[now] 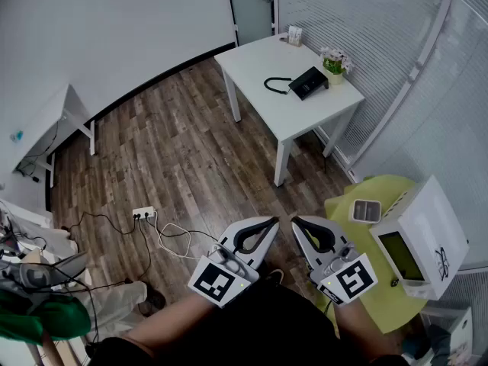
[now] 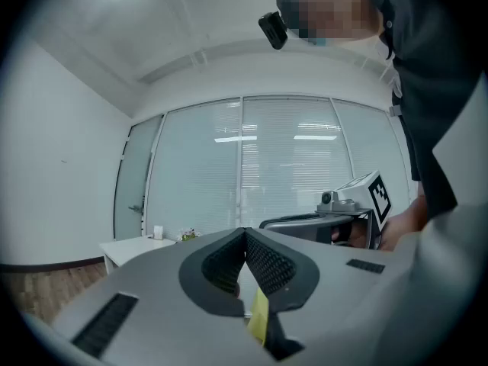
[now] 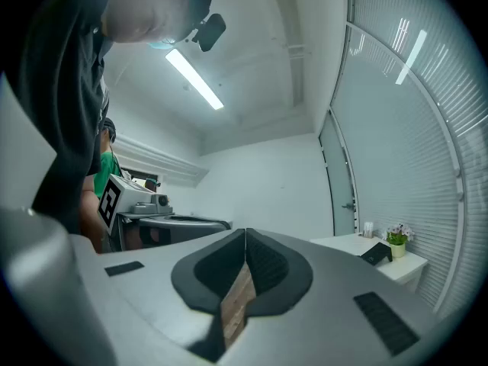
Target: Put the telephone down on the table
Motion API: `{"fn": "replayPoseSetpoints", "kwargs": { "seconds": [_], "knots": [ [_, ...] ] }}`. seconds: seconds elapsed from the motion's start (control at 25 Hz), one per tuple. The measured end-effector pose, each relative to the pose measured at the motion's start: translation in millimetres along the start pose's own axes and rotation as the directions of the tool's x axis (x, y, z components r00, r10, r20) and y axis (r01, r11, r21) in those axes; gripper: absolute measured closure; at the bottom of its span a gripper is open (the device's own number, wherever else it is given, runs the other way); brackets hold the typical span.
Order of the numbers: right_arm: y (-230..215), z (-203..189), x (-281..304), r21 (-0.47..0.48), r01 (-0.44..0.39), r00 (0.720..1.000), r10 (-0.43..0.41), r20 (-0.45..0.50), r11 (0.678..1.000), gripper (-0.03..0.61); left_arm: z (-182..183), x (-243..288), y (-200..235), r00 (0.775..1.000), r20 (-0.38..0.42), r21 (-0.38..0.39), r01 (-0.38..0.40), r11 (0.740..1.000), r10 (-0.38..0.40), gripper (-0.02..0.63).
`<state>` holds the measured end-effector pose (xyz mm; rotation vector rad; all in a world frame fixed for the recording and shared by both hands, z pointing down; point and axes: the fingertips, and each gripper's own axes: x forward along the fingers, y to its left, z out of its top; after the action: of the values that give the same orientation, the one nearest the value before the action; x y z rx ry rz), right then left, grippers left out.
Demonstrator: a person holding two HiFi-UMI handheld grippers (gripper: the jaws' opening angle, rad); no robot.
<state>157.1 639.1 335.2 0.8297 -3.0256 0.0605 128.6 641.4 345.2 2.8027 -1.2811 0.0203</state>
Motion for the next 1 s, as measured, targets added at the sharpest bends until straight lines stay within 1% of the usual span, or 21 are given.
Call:
{"fn": "replayPoseSetpoints", "kwargs": {
  "seconds": [0.24,0.48,0.6,0.8,1.0],
  "knots": [
    [0.2,1.5,4.0,0.001,-0.001,1.000,0.001,-0.001,1.000,0.555,-0.5,0.4,4.1,1.000,-0.003,0.015,-0.012,1.000,0.012,0.604],
    [-3.0,-0.6,1.9,0.032,0.015,0.999,-0.016,0.034,0.999,0.555,-2.5,-4.1,4.1,1.000,-0.019,0.003,-0.021,1.000,0.021,0.604],
    [-3.1,-0.2,6.0,0.038,0.012,0.999,-0.014,0.031,0.999,0.555,-1.9,-8.4,8.5,0.999,-0.019,0.005,-0.035,0.999,0.035,0.604],
    [1.4,2.4,20.7,0.030,-0.013,1.000,0.012,0.018,0.999,0.555,2.7,-13.5,22.4,0.998,-0.015,-0.010,-0.063,0.998,0.063,0.604],
    [2.2,3.6,40.5,0.028,-0.019,1.000,0.019,0.005,0.999,0.555,10.8,-14.3,39.9,0.998,0.004,-0.010,-0.058,0.998,0.058,0.604]
  ]
}}
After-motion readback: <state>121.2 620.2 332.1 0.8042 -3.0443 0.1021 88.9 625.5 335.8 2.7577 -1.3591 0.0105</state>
